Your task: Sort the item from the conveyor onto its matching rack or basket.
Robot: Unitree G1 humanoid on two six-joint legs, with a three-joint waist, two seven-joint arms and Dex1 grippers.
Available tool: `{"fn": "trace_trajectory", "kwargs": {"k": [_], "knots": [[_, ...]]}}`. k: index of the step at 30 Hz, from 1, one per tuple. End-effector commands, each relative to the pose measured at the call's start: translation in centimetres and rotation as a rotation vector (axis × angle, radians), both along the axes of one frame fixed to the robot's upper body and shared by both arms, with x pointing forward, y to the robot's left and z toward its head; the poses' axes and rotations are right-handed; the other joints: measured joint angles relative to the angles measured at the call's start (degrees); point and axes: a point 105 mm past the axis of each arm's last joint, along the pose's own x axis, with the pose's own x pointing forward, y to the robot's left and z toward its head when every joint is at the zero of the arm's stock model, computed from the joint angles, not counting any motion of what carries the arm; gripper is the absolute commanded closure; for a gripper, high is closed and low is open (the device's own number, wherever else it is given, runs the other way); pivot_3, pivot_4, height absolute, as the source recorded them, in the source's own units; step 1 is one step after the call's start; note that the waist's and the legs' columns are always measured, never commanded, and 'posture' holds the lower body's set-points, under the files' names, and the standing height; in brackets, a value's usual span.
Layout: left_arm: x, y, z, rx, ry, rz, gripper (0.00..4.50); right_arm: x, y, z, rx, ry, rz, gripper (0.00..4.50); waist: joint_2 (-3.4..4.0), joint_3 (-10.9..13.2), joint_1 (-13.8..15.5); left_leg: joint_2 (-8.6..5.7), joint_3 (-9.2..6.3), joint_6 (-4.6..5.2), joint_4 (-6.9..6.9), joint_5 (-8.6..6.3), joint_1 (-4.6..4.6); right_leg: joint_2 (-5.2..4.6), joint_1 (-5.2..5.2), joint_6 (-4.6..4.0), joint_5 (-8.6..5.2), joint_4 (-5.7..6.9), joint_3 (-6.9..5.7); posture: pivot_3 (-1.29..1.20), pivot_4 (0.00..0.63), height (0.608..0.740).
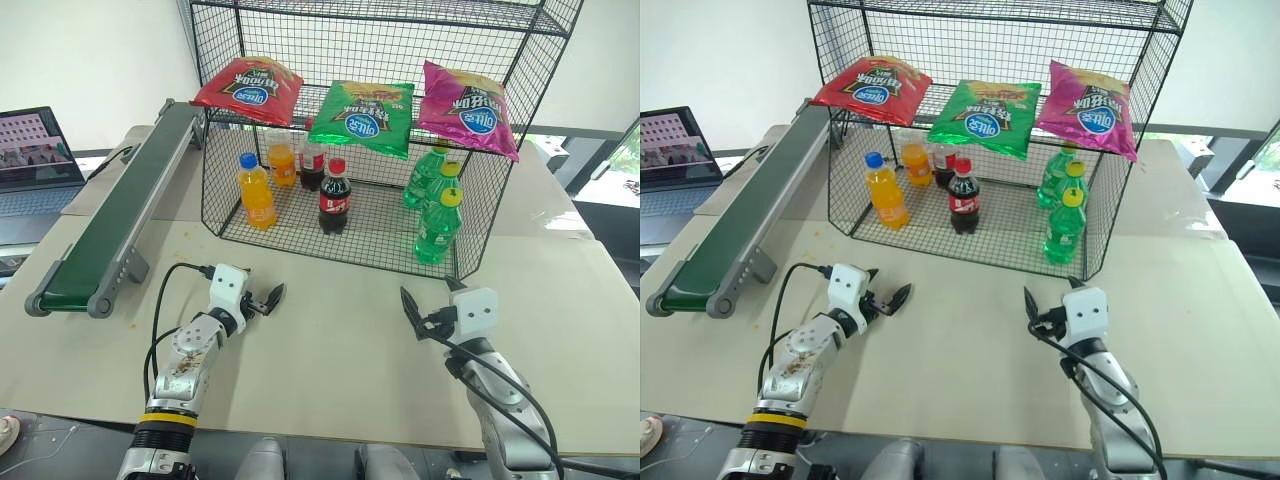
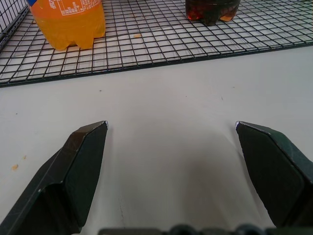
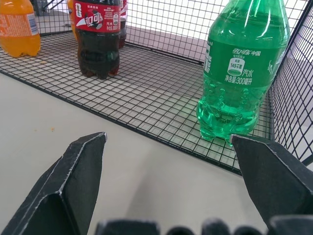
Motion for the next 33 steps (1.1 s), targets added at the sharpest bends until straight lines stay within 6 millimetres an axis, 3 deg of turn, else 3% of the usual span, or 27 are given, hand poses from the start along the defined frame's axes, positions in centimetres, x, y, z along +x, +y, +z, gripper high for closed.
{"fn": "trace_trajectory", "kwargs": {"k": [1,21,33], "knots": [[0.25,0.32,0.86,0.030,-0.028,0.010,0.05,-0.02,0.30,1.67,0.002,-0.074,0.012,0.00,0.00,0.0,0.0,0.00,0.00,0.00,0.00,0.00,0.00,0.00,0.00,0.00,0.00,0.00,0.00,0.00,0.150,0.740],[-0.05,0.53,1.31,0.053,-0.076,0.026,0.05,-0.23,0.62,2.41,0.001,-0.092,0.036,0.00,0.01,0.0,0.0,0.00,0.00,0.00,0.00,0.00,0.00,0.00,0.00,0.00,0.00,0.01,0.00,0.00,0.150,0.740],[0.51,1.24,1.46,0.113,-0.139,0.132,0.05,-0.05,0.89,2.32,-0.003,-0.093,0.043,0.00,0.01,0.0,0.0,0.00,0.00,0.00,0.01,0.00,0.00,-0.01,0.00,0.00,0.00,0.01,0.01,0.00,0.150,0.740]]}}
